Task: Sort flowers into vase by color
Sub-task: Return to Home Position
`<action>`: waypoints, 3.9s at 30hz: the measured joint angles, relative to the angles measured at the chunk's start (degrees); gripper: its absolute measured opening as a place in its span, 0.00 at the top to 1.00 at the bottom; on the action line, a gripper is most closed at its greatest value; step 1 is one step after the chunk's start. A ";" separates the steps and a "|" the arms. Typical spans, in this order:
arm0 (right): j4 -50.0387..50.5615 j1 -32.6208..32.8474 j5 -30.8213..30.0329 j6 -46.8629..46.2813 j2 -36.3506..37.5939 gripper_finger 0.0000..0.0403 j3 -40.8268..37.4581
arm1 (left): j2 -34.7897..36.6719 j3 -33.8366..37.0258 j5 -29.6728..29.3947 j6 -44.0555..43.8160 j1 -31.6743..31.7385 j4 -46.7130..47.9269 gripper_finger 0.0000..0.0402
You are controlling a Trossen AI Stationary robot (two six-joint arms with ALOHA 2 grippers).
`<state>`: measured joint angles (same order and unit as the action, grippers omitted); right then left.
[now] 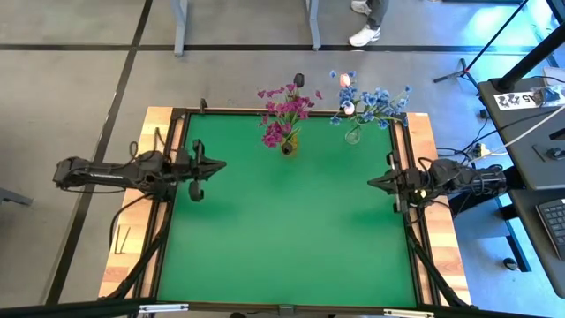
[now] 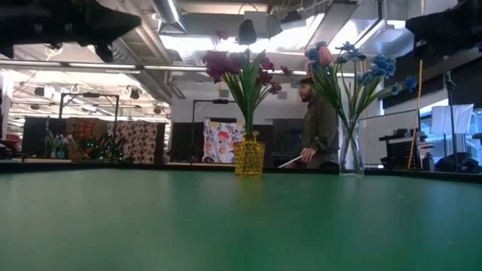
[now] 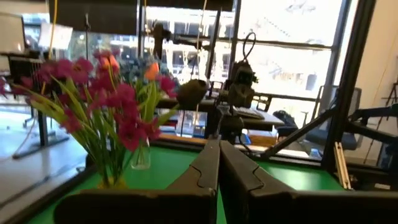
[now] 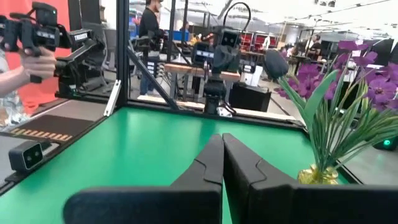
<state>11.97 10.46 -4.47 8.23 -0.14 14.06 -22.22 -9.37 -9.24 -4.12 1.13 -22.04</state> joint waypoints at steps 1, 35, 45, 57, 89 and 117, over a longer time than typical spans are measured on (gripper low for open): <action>-0.02 0.00 0.00 0.02 -0.02 1.00 0.14 | 2.09 0.00 -0.02 0.34 0.00 1.57 1.00; -12.97 0.00 -0.16 1.15 -0.04 1.00 -13.26 | 22.10 8.96 6.20 -3.02 -0.04 16.46 1.00; -13.07 0.00 -1.00 1.65 -0.11 1.00 -13.30 | 22.08 8.92 5.55 -6.06 -0.02 19.85 1.00; -15.45 0.00 -12.28 1.17 -0.11 0.98 -13.64 | 22.10 8.92 5.54 -7.31 -0.02 19.48 1.00; -15.24 0.00 -10.93 0.98 -0.13 0.97 -13.66 | 22.10 8.92 6.34 -7.35 -0.04 19.89 1.00; -15.24 0.00 -10.91 0.96 -0.15 0.97 -13.66 | 22.10 8.92 6.34 -7.35 -0.04 19.89 1.00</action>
<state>-3.27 10.47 -15.38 9.19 -0.30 0.40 -0.12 -0.45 -2.90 -11.46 1.08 -2.15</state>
